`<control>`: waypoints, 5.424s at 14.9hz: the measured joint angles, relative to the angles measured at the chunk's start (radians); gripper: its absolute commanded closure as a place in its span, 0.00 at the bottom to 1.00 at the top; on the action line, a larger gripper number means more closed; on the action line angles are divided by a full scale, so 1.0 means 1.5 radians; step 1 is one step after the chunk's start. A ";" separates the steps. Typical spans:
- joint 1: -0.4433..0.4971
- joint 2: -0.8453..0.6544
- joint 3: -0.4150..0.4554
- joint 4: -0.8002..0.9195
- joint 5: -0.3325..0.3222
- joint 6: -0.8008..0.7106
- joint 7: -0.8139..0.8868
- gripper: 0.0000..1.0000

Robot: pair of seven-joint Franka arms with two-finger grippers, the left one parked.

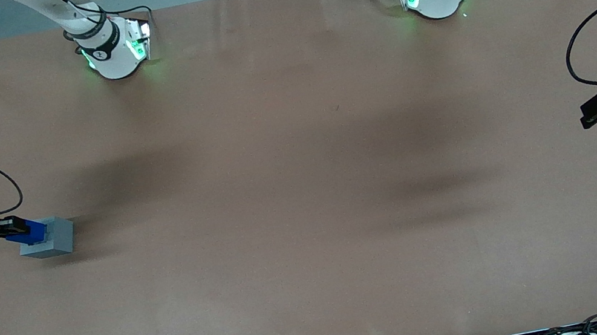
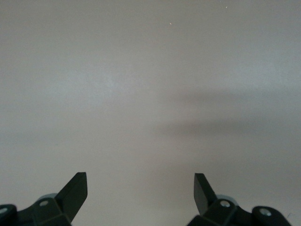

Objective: Insert blue part into gray base with right arm
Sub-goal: 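Lower the blue block into the gray base's square opening, then open the right gripper to release the blue block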

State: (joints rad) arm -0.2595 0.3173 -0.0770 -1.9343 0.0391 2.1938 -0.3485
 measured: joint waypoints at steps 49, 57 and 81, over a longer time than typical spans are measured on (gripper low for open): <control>-0.003 0.016 0.006 0.000 -0.017 0.015 0.030 0.77; -0.003 0.028 0.006 0.000 -0.017 0.030 0.030 0.65; 0.057 -0.085 0.017 0.036 -0.016 -0.086 0.068 0.00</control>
State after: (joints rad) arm -0.1737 0.1898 -0.0511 -1.8805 0.0144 2.0651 -0.2468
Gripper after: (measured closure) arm 0.000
